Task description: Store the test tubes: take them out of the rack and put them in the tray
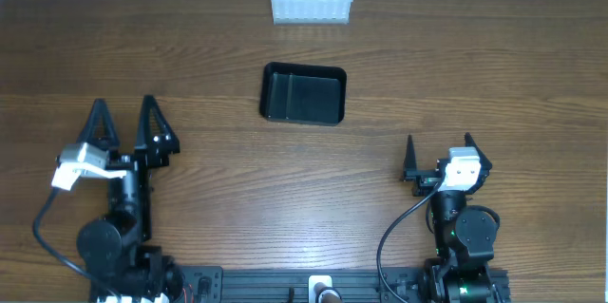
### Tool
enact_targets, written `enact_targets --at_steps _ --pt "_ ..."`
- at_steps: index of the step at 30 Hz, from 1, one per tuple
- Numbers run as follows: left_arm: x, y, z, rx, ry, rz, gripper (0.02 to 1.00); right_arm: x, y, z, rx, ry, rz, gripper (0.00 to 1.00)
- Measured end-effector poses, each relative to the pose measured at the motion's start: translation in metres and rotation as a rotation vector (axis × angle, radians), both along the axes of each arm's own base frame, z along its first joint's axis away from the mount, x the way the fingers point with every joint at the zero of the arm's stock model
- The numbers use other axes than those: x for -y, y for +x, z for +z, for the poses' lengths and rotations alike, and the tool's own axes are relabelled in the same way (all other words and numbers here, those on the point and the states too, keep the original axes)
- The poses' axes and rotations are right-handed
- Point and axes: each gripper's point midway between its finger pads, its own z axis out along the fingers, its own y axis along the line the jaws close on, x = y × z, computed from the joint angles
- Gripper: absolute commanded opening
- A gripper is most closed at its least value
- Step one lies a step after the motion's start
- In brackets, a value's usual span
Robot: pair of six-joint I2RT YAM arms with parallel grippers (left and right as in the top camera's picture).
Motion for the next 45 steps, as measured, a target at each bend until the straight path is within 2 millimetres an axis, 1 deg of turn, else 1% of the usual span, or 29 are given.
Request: enact_targets --at_steps 5,10,12,17,21,23,28,34,45 --pt "-0.014 -0.011 -0.014 0.029 -0.013 0.066 0.998 0.000 0.000 0.000 0.000 0.000 0.000 0.993" --pt "-0.023 -0.011 -0.033 -0.027 -0.016 0.104 0.998 0.000 0.000 0.000 0.000 0.000 0.000 0.991" --pt "-0.024 -0.010 -0.044 -0.074 -0.015 0.113 0.996 0.000 0.000 0.000 0.000 0.000 0.000 0.991" --pt "-0.025 -0.008 -0.075 -0.201 0.018 0.123 0.998 0.000 0.000 0.000 0.000 0.000 0.000 0.991" --pt "-0.024 -0.007 -0.088 -0.262 0.070 0.131 0.998 0.000 0.000 0.000 0.000 0.000 0.000 0.991" --pt "-0.023 -0.006 -0.099 -0.308 0.098 0.130 0.998 0.000 0.000 0.000 0.000 0.000 0.000 0.991" --pt "-0.014 -0.005 -0.134 -0.453 0.149 0.072 0.996 0.000 0.000 0.000 0.000 0.000 0.000 0.993" --pt "-0.003 -0.004 -0.136 -0.455 0.208 0.014 0.998 0.000 0.000 0.000 0.000 0.000 0.000 0.993" --pt "0.000 -0.004 -0.136 -0.456 0.298 0.011 0.998 0.000 0.000 0.000 0.000 0.000 0.000 0.993"
